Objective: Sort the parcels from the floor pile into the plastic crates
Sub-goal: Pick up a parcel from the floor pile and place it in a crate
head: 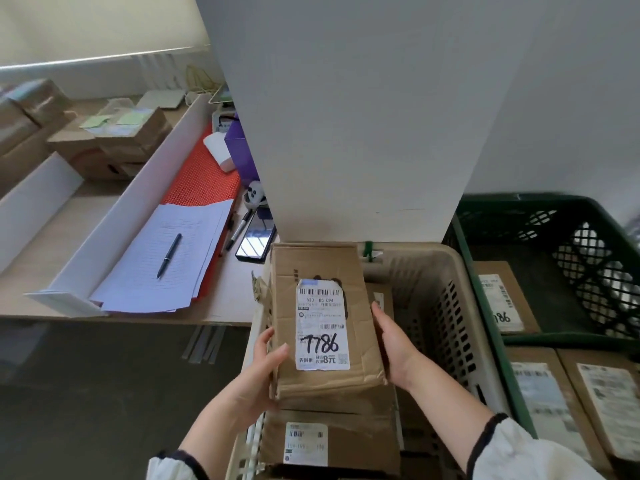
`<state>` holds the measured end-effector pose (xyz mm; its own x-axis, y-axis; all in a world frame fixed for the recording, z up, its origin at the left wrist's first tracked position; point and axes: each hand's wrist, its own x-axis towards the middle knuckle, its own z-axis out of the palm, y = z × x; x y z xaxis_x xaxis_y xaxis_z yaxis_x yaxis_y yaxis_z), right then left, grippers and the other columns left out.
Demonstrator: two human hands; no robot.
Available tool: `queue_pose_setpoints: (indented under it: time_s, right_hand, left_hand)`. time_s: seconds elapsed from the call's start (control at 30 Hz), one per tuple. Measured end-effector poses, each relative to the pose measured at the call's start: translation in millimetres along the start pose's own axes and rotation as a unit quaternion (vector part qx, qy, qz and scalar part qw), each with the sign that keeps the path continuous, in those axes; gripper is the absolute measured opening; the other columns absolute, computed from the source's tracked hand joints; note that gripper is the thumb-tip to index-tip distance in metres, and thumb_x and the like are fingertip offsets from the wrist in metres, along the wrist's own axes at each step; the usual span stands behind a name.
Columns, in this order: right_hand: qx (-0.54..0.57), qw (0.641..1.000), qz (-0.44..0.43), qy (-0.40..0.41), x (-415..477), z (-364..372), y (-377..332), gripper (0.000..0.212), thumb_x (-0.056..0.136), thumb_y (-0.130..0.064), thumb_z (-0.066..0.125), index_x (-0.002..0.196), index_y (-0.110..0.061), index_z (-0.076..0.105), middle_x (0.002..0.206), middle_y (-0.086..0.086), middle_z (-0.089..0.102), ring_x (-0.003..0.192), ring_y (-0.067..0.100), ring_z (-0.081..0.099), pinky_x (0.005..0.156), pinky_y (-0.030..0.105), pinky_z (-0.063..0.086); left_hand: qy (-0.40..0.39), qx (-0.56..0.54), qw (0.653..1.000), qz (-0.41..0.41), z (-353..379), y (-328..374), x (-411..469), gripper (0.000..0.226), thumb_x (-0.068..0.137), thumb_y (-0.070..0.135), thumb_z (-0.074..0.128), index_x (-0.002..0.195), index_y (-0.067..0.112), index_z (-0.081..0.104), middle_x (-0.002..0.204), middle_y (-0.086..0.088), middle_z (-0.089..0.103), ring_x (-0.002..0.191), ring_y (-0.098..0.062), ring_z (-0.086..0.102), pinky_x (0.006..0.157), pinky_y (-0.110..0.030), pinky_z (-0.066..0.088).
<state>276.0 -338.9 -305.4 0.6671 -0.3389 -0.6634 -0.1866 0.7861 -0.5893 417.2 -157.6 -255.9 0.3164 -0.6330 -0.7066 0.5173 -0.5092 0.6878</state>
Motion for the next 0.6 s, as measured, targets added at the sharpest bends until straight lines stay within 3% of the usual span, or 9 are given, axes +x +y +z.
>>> queue_pose_setpoints:
  time_s: [0.07,0.17,0.23,0.3,0.33,0.43,0.5,0.6]
  right_hand:
    - [-0.046,0.999,-0.008,0.004,-0.9,-5.6,1.5,0.054,0.091,-0.062,0.04,0.111,-0.021,0.069,0.108,0.007,0.071,0.106,0.028,0.062,0.097,0.043,0.046]
    - [-0.056,0.996,-0.035,0.062,0.2,-20.4,-5.1,0.042,0.097,-0.046,0.043,0.102,-0.013,0.068,0.094,0.007,0.069,0.087,0.027,0.063,0.074,0.035,0.05]
    - [-0.115,0.975,-0.087,0.17,11.7,-35.5,-7.7,0.032,0.096,-0.032,0.049,0.102,-0.005,0.066,0.087,0.009,0.066,0.078,0.025,0.062,0.067,0.034,0.05]
    - [-0.178,0.942,-0.077,0.274,25.9,-53.9,-5.2,0.033,0.092,-0.031,0.057,0.109,-0.003,0.061,0.089,0.007,0.064,0.083,0.025,0.06,0.072,0.035,0.049]
    - [-0.168,0.946,-0.03,0.275,30.6,-59.9,-3.1,0.038,0.089,-0.037,0.061,0.109,-0.005,0.059,0.094,0.007,0.063,0.092,0.027,0.059,0.079,0.034,0.048]
    - [-0.06,0.981,0.124,0.135,51.0,-76.3,10.7,0.054,0.081,-0.054,0.066,0.112,-0.009,0.065,0.112,0.013,0.069,0.11,0.032,0.061,0.095,0.043,0.048]
    - [-0.053,0.986,0.118,0.109,61.3,-81.5,17.6,0.053,0.08,-0.049,0.068,0.117,-0.012,0.065,0.108,0.015,0.071,0.108,0.033,0.063,0.091,0.044,0.051]
    - [-0.069,0.983,0.111,0.125,70.1,-81.6,22.6,0.048,0.079,-0.041,0.071,0.116,-0.012,0.064,0.1,0.014,0.073,0.104,0.033,0.063,0.097,0.047,0.047]
  left_hand:
    - [-0.003,-0.024,1.0,0.007,-0.7,-4.6,-2.7,0.127,0.026,0.063,0.087,0.137,0.046,0.027,0.129,-0.007,0.059,0.113,-0.035,0.059,0.076,-0.054,0.054]
    - [-0.005,-0.092,0.996,0.007,2.9,-14.1,-7.4,0.125,0.022,0.057,0.089,0.135,0.028,0.043,0.116,-0.013,0.068,0.096,-0.032,0.068,0.066,-0.044,0.055]
    - [-0.013,-0.167,0.986,0.005,3.0,-23.3,-5.7,0.119,0.019,0.051,0.092,0.127,0.015,0.055,0.111,-0.02,0.069,0.087,-0.033,0.07,0.068,-0.043,0.055]
    - [-0.031,-0.211,0.977,0.011,1.5,-25.8,-4.5,0.116,0.017,0.045,0.094,0.122,0.009,0.059,0.111,-0.024,0.067,0.084,-0.036,0.069,0.076,-0.044,0.052]
    - [-0.043,-0.212,0.976,0.012,0.0,-25.7,-2.1,0.116,0.016,0.043,0.094,0.121,0.008,0.059,0.112,-0.025,0.067,0.084,-0.036,0.069,0.076,-0.044,0.051]
    - [-0.065,-0.205,0.976,0.025,-2.6,-24.4,2.7,0.116,0.014,0.043,0.094,0.119,0.009,0.06,0.112,-0.026,0.066,0.082,-0.036,0.07,0.069,-0.044,0.056]
    - [-0.076,-0.211,0.974,0.038,-3.9,-24.3,4.4,0.112,0.013,0.041,0.095,0.116,0.01,0.063,0.11,-0.026,0.067,0.08,-0.037,0.07,0.062,-0.044,0.058]
    - [-0.085,-0.232,0.967,0.065,-3.1,-24.5,3.9,0.104,0.013,0.037,0.096,0.111,0.016,0.066,0.108,-0.026,0.068,0.079,-0.038,0.071,0.055,-0.043,0.058]
